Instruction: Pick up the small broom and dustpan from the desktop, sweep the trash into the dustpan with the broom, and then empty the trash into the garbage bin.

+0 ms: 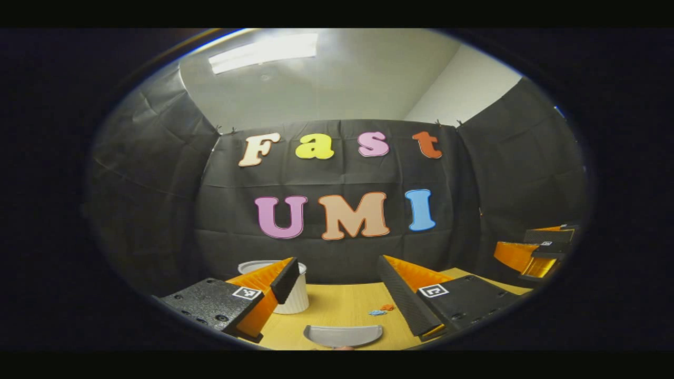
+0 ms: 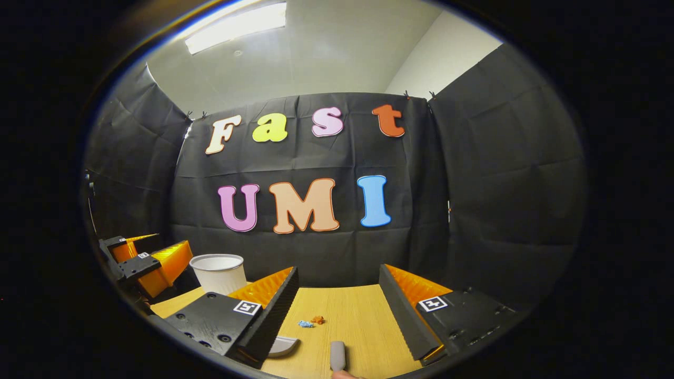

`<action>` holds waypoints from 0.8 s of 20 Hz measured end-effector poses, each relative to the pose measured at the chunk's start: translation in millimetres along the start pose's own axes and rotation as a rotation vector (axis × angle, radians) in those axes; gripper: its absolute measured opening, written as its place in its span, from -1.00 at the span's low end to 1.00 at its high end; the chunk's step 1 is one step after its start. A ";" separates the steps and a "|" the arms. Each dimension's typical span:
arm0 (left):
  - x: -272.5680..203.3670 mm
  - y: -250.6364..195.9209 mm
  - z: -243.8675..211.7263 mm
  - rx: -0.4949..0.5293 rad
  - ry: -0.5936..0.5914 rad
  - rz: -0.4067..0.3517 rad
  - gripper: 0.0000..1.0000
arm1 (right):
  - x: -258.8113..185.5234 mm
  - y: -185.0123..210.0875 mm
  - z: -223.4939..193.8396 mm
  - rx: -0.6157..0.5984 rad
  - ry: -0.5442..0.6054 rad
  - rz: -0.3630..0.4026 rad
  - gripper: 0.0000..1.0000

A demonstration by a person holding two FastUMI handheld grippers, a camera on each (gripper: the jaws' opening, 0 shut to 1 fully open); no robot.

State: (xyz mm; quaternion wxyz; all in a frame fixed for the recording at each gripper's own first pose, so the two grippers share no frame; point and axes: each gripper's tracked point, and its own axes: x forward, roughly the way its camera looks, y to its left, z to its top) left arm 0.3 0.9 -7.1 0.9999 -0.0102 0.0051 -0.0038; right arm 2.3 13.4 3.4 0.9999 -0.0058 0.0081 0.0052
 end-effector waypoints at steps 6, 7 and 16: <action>-0.9 0.6 0.8 -0.002 0.001 -0.004 0.84 | -1.4 1.7 0.6 -0.003 -0.003 0.003 0.84; -0.9 0.7 2.4 -0.003 0.001 -0.004 0.92 | -1.3 1.9 0.8 -0.003 -0.003 0.005 0.84; -5.9 3.1 -0.8 -0.002 0.008 -0.003 0.84 | -4.7 6.1 -0.9 -0.008 0.005 0.016 0.84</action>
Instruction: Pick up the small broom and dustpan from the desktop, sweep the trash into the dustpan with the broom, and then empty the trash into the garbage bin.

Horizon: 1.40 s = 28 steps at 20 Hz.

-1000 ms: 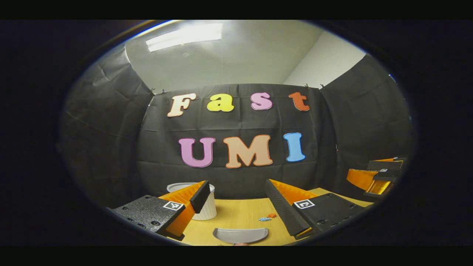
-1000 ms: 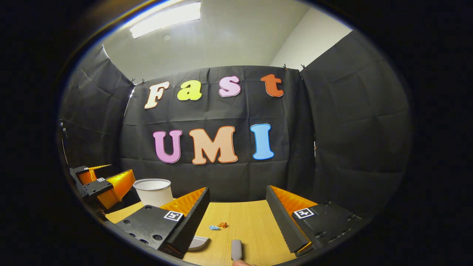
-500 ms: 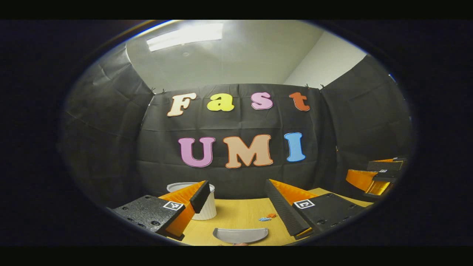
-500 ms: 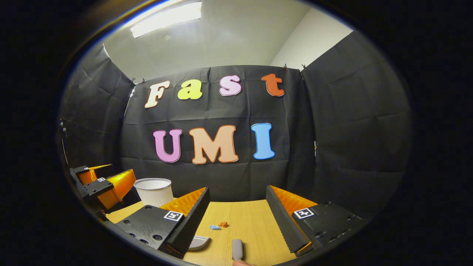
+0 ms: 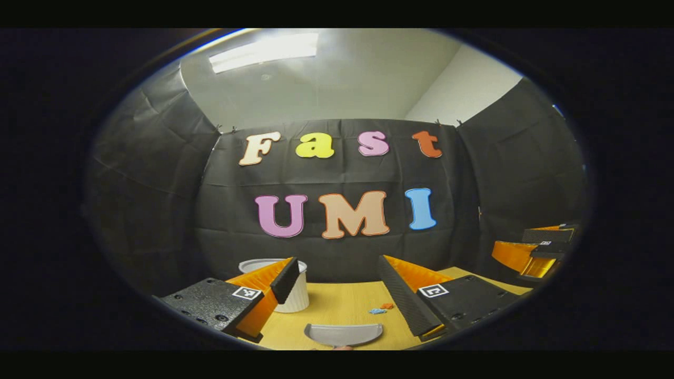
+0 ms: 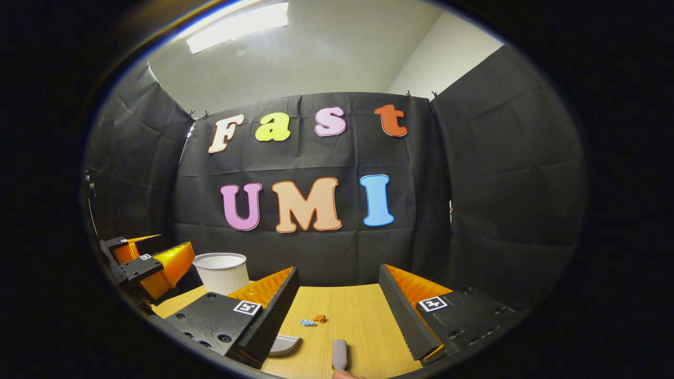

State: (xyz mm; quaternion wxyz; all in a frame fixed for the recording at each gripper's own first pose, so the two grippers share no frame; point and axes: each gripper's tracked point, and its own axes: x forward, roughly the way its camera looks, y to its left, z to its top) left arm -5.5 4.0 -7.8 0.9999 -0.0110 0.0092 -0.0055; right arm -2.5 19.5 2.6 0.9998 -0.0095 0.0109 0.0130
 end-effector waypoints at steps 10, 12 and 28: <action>1.7 -1.7 -27.4 0.005 0.066 -0.018 0.76 | 8.8 1.8 -30.3 -0.013 0.075 0.006 0.84; 2.2 -6.8 -49.2 0.000 0.121 -0.045 0.84 | 12.1 5.9 -51.7 -0.015 0.134 0.018 0.84; -37.9 -11.1 -261.3 -0.010 0.710 -0.107 0.94 | 8.0 11.1 -293.7 -0.146 0.703 0.080 0.84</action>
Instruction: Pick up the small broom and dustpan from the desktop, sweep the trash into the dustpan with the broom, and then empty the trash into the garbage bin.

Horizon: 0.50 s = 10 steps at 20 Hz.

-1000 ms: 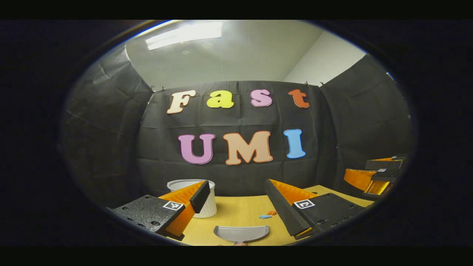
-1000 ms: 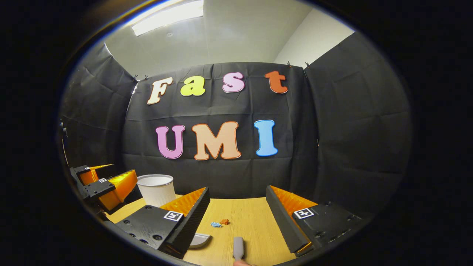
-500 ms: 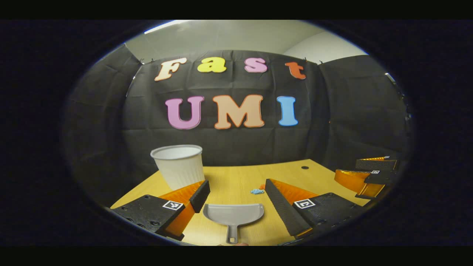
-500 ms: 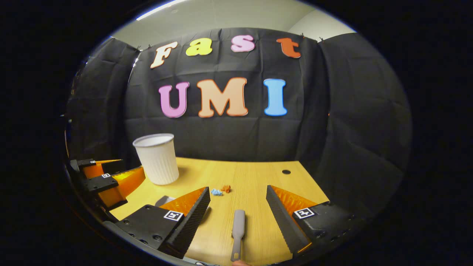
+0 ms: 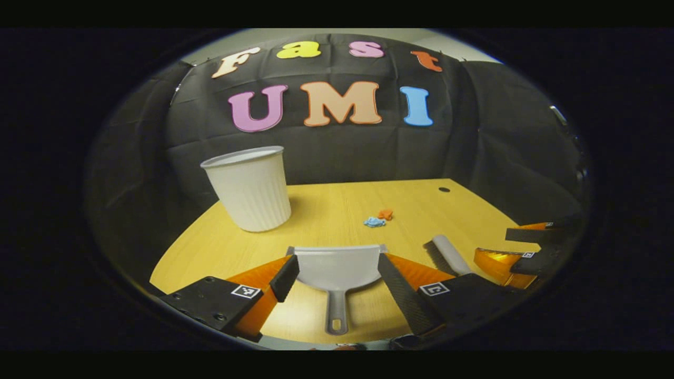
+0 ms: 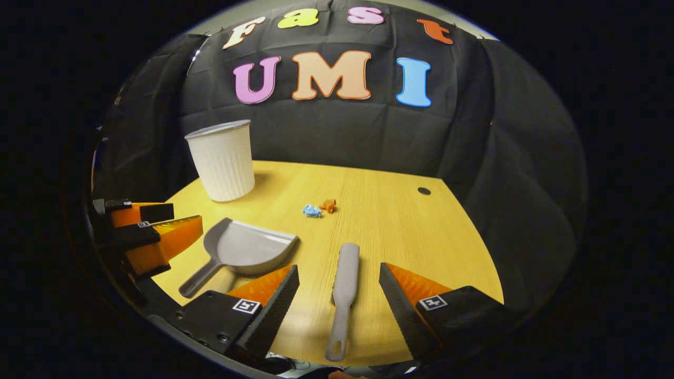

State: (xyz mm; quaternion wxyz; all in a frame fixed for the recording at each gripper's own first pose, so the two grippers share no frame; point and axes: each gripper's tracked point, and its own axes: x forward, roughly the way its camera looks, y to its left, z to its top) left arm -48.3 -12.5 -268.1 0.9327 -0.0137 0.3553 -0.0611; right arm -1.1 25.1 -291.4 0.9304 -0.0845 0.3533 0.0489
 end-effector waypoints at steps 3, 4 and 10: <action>11.0 -1.0 -33.7 0.026 0.092 -0.003 0.87 | 18.5 -5.0 -25.4 -0.021 0.075 -0.012 0.86; 14.3 -1.0 -44.3 0.039 0.123 -0.003 0.87 | 27.3 -7.1 -40.4 -0.030 0.112 -0.015 0.85; 27.4 2.5 -96.2 0.090 0.278 -0.003 0.87 | 50.5 -10.6 -88.4 -0.073 0.263 -0.023 0.83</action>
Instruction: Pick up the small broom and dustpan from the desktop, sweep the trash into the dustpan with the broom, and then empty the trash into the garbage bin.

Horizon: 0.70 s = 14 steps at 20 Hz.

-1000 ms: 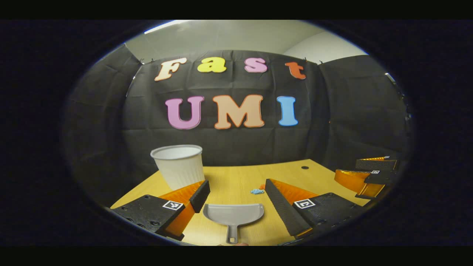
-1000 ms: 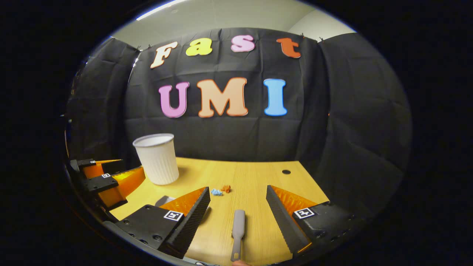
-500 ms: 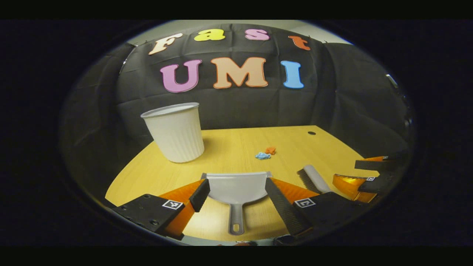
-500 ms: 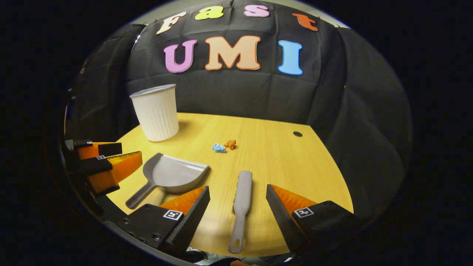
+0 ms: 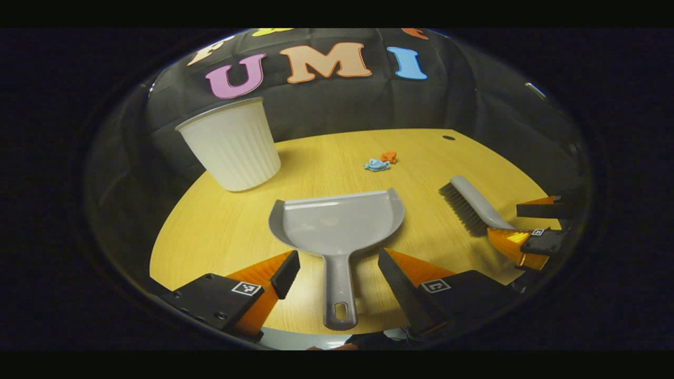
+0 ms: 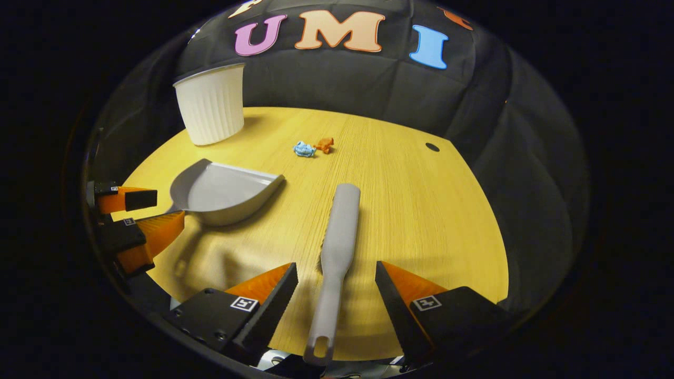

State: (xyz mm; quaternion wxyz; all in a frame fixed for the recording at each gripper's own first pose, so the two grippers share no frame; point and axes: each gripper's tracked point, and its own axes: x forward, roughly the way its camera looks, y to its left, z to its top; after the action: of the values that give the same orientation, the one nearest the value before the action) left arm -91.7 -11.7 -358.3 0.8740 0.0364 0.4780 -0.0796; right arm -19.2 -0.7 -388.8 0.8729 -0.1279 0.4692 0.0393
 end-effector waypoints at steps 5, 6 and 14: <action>15.0 -6.4 -28.4 0.043 0.085 -0.015 0.88 | 13.4 2.6 -15.2 -0.023 0.085 0.015 0.54; 17.0 -7.5 -33.1 0.045 0.101 -0.014 0.87 | 15.0 3.5 -17.2 -0.029 0.099 0.020 0.50; 27.3 -13.9 -53.5 0.009 0.197 -0.020 0.08 | 22.4 -4.0 -20.6 -0.053 0.108 0.031 -0.52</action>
State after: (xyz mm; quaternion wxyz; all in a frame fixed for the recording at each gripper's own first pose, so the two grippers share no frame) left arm -124.0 -20.8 -410.0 0.8217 0.0433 0.5616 -0.0865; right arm -22.6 -11.1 -417.5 0.8418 -0.1459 0.5165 0.0582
